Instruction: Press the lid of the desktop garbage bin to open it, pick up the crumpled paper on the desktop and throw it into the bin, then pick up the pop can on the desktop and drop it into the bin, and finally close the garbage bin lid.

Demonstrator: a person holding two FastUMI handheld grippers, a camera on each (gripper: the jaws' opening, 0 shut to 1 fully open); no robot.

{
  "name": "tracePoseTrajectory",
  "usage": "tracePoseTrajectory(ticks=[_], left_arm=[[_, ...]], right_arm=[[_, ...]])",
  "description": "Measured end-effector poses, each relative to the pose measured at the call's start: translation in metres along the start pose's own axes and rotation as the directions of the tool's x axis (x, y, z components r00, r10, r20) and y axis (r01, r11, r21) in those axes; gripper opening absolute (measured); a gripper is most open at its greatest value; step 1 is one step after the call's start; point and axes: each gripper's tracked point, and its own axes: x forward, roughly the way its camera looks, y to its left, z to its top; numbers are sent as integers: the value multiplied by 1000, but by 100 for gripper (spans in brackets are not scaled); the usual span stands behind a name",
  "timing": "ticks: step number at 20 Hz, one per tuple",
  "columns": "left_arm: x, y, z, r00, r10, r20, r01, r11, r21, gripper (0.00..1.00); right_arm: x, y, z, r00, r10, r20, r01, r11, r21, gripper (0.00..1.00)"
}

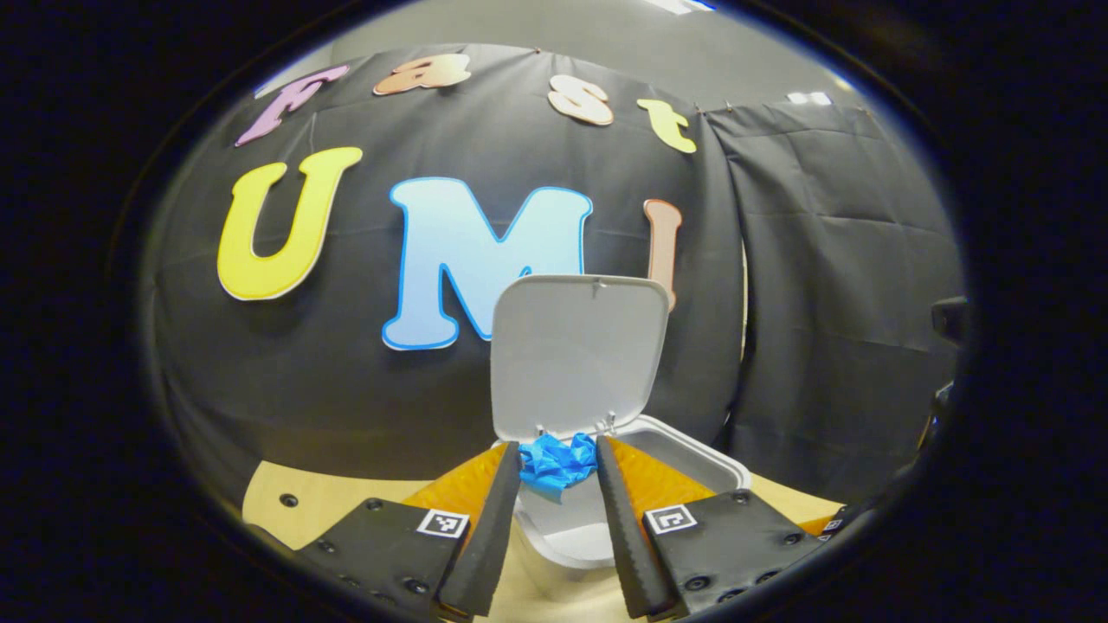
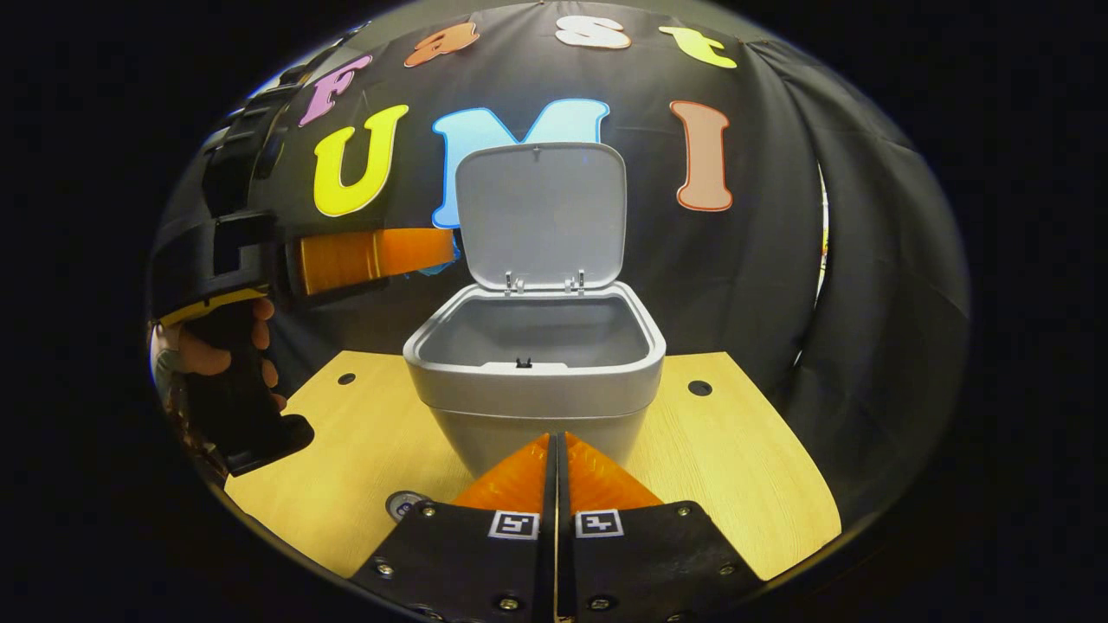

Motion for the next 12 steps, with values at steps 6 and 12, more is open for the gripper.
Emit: tracePoseTrajectory(ticks=[6,12], left_arm=[[1,0,1,1000,8,6,-8,1000,-5,88],[-5,10,3,999,33,10,-33,999,9,95]], right_arm=[[1,0,-3,1000,3,-8,-3,1000,4,1],[0,4,-4,1000,14,-12,-14,1000,-1,1]])
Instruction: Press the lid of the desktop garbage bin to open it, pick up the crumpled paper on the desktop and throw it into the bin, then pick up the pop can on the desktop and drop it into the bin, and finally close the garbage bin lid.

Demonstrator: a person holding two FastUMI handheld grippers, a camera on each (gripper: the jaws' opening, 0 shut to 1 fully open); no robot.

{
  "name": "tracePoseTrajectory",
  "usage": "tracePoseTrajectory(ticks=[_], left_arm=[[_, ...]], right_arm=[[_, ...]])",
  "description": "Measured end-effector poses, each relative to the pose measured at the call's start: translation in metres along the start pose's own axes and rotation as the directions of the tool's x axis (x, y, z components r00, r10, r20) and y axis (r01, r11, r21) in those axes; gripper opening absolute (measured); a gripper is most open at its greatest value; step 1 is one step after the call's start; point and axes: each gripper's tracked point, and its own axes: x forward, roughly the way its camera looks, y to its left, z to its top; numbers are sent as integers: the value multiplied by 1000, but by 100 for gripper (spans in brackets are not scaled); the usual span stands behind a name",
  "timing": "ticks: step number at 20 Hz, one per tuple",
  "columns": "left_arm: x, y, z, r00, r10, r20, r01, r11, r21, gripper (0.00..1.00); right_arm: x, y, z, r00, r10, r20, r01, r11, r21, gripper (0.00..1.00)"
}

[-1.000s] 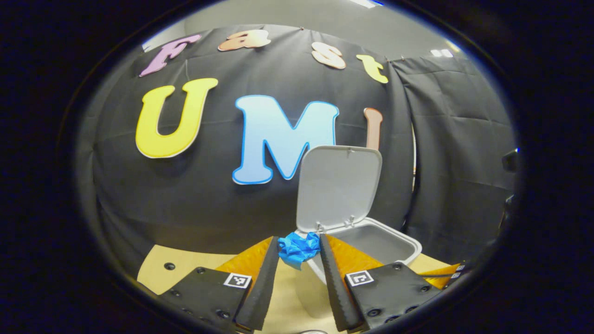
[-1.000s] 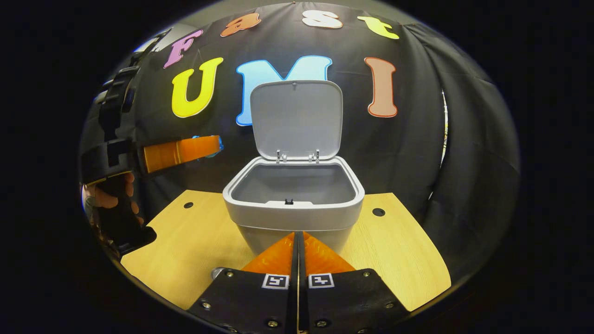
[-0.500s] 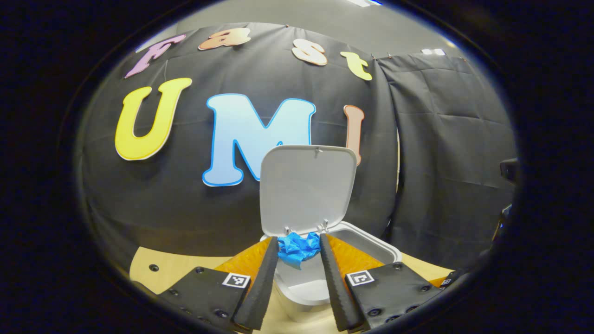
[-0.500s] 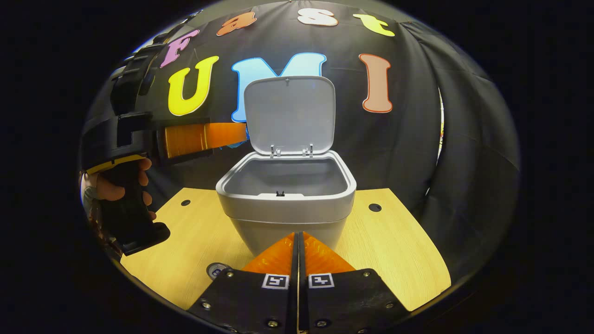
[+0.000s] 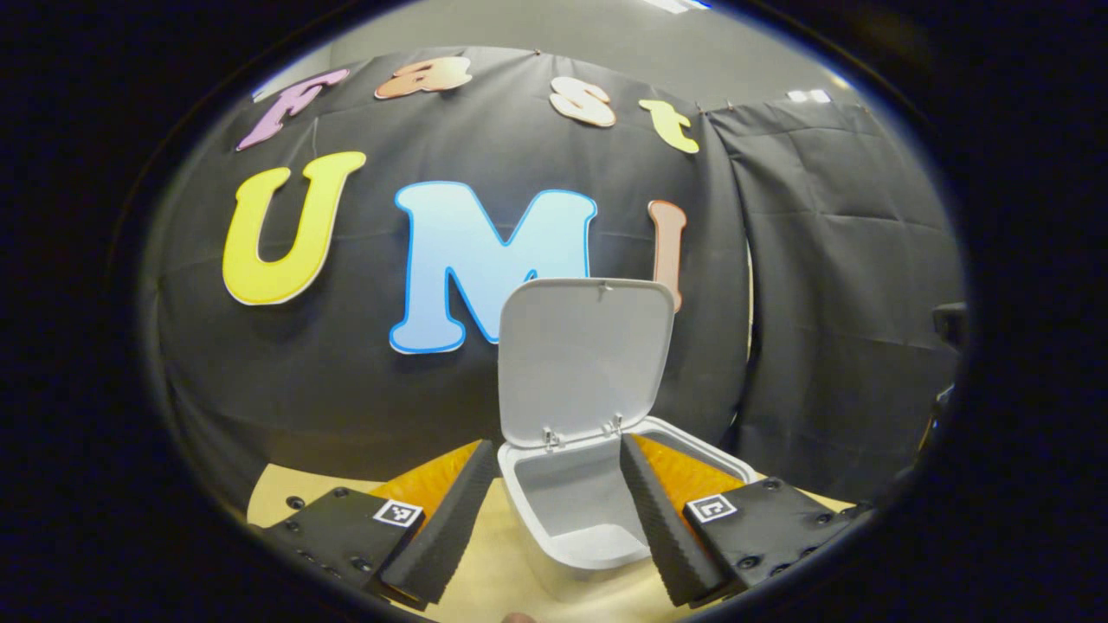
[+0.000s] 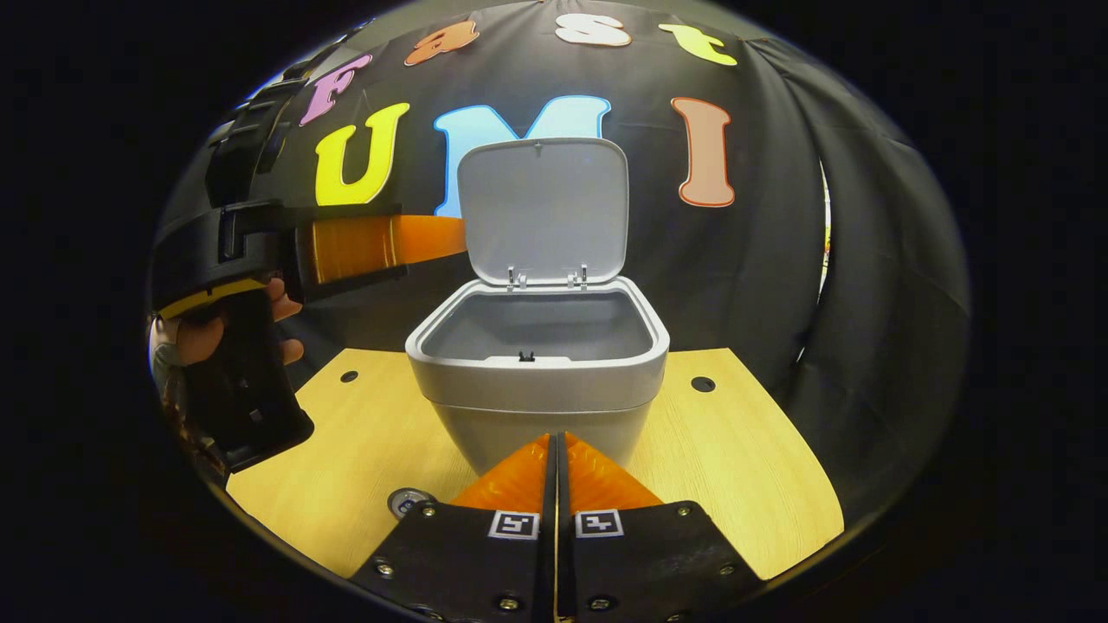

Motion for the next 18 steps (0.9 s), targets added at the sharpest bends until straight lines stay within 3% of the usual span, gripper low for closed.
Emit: tracePoseTrajectory(ticks=[9,18], left_arm=[[-26,59,-6,992,127,-13,-128,992,-16,96],[-84,144,-15,948,316,-32,-316,948,-21,95]], right_arm=[[1,17,-4,999,49,-17,-49,999,-10,1],[10,55,-11,987,155,-48,-158,986,-51,1]])
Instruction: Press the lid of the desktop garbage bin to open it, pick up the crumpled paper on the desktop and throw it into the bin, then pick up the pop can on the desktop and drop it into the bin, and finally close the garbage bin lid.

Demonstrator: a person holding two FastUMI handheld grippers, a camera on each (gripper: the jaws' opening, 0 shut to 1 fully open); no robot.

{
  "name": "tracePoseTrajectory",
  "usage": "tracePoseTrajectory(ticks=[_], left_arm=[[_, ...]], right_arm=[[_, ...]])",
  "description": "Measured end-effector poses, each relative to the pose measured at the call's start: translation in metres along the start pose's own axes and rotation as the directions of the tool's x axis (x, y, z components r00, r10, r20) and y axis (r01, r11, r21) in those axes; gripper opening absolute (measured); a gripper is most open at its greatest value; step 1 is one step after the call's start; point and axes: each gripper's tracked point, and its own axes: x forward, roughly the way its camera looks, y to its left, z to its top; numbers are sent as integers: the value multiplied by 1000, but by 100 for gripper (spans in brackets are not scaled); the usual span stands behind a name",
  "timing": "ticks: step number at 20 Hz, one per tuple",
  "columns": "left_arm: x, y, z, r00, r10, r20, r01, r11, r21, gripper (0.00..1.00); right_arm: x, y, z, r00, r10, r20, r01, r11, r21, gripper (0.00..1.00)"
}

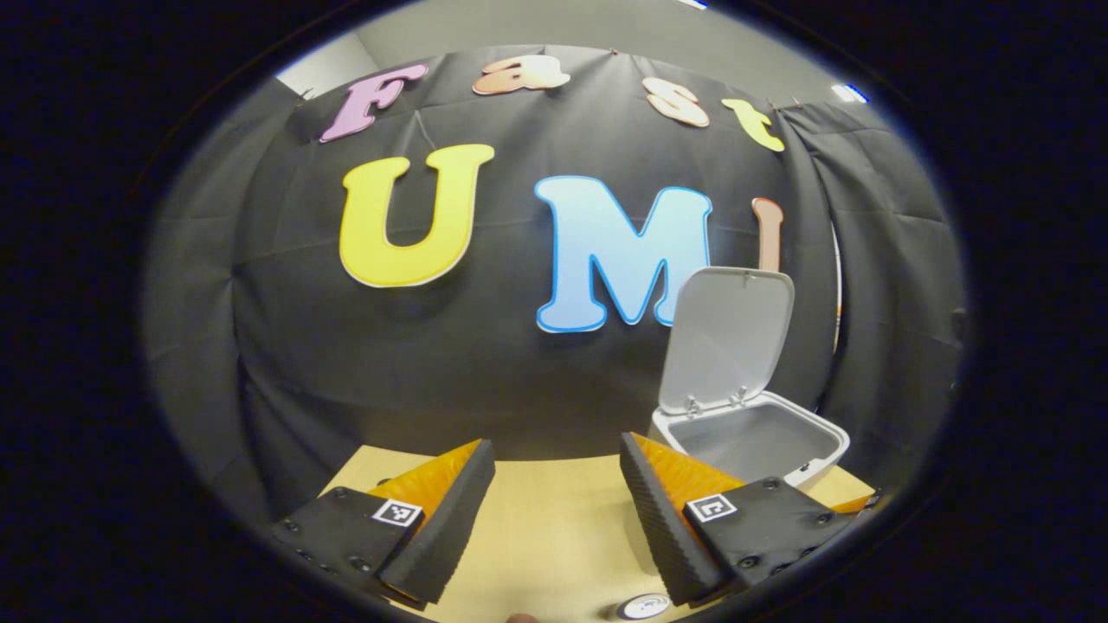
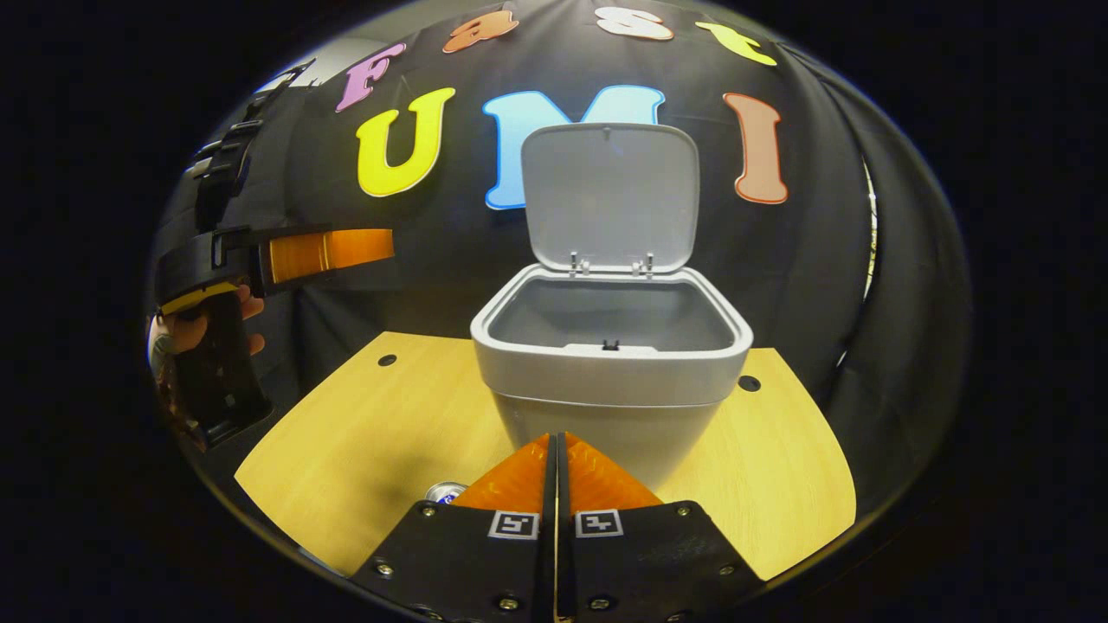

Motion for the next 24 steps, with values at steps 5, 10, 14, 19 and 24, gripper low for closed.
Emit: tracePoseTrajectory(ticks=[5,10,14,19,24], left_arm=[[-20,38,-10,996,88,-22,-89,996,-32,96],[-32,55,-22,991,125,-51,-127,991,-51,95],[-37,61,-24,989,137,-54,-140,988,-57,95],[-39,66,-22,988,145,-50,-148,988,-52,96],[-45,73,-21,986,160,-47,-162,986,-40,95]], right_arm=[[11,23,-10,997,73,-37,-75,997,-30,1],[20,49,-29,982,154,-105,-163,983,-83,12],[25,66,-40,971,195,-136,-210,972,-107,58],[33,78,-52,959,224,-172,-245,963,-112,99],[45,87,-70,944,243,-224,-271,957,-105,99]])
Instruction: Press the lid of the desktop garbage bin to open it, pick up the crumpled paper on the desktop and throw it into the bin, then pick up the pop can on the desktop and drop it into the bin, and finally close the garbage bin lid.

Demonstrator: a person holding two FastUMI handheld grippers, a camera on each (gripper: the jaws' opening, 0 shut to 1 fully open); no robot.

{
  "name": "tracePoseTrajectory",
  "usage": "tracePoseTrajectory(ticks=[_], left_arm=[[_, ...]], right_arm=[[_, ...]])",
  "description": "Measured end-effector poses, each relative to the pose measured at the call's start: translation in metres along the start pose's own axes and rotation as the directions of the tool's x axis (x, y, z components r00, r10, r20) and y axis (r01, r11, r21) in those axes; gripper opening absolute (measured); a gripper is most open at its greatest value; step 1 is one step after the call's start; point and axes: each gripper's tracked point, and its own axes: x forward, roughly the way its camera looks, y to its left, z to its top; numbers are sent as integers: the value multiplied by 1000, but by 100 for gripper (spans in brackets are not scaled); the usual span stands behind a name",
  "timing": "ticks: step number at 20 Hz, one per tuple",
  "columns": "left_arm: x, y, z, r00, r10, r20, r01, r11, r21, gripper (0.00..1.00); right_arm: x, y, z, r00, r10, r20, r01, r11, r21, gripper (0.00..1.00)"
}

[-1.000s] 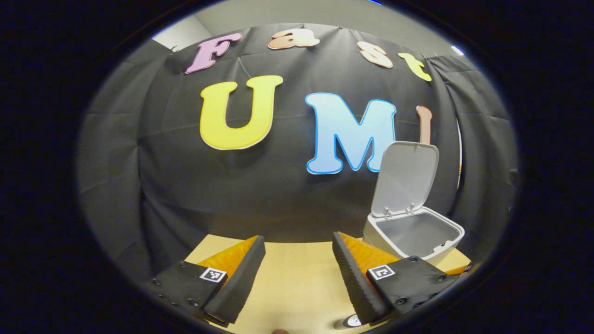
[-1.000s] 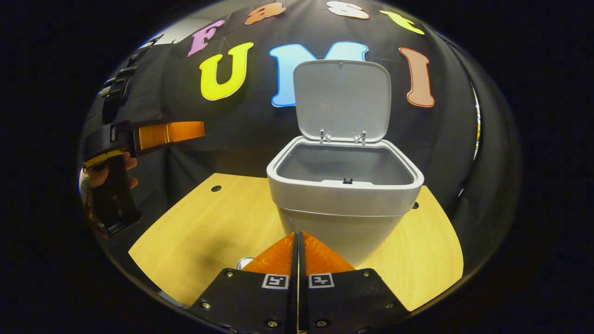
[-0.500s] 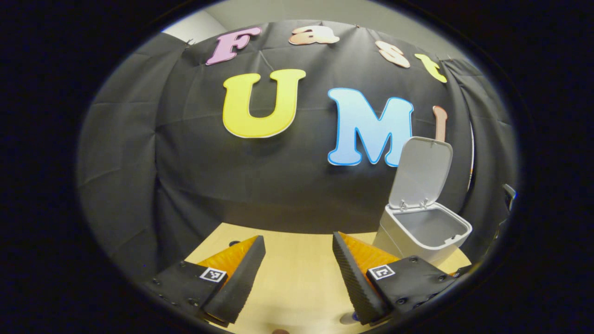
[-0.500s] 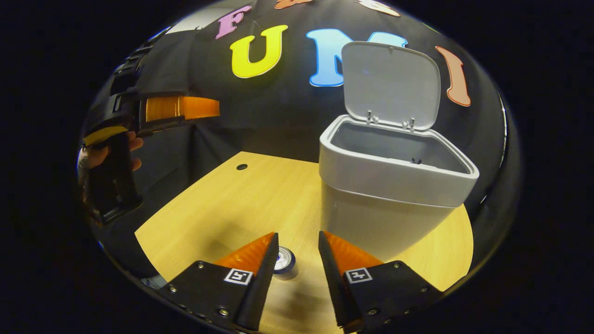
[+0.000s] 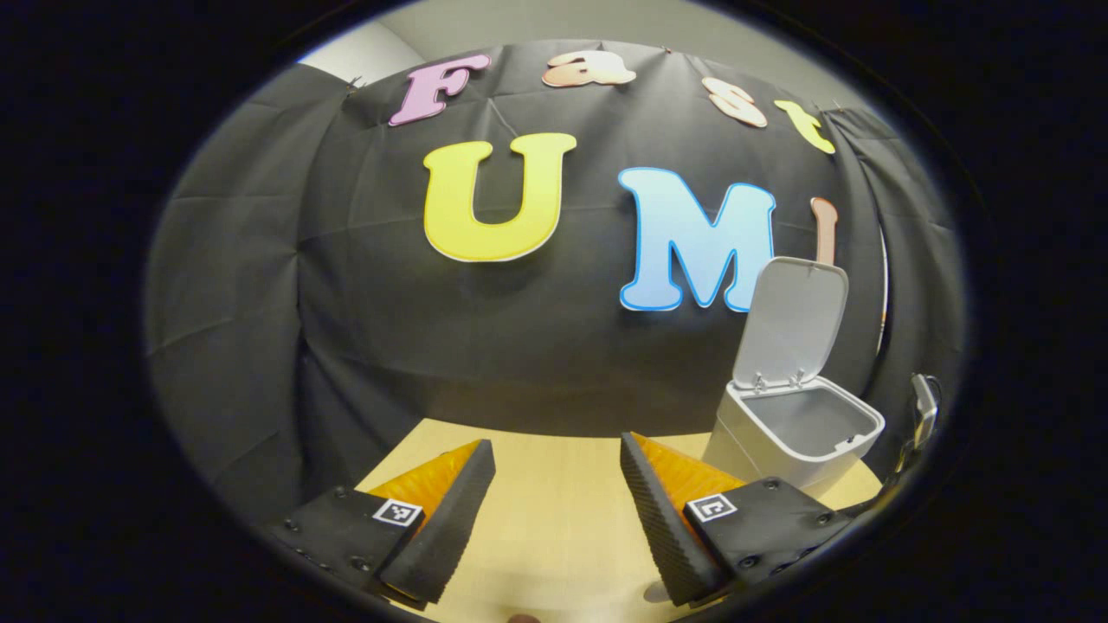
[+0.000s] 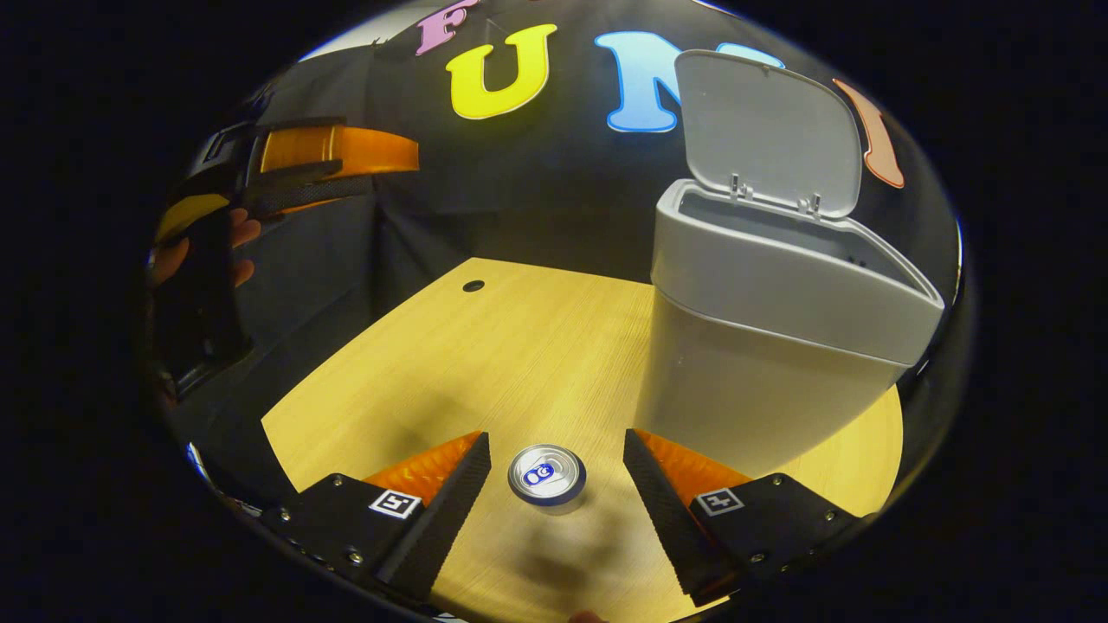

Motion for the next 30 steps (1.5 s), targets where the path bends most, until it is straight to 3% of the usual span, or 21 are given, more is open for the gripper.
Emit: tracePoseTrajectory(ticks=[20,22,30], left_arm=[[-6,28,-11,998,57,-29,-57,998,-5,96],[-6,30,-12,998,59,-31,-59,998,-6,96],[-6,31,-14,998,59,-36,-59,998,-5,96]], right_arm=[[52,5,-51,987,3,-160,-17,996,-87,99],[53,4,-50,988,1,-154,-16,995,-96,85],[45,14,-30,993,23,-114,-36,994,-107,83]])
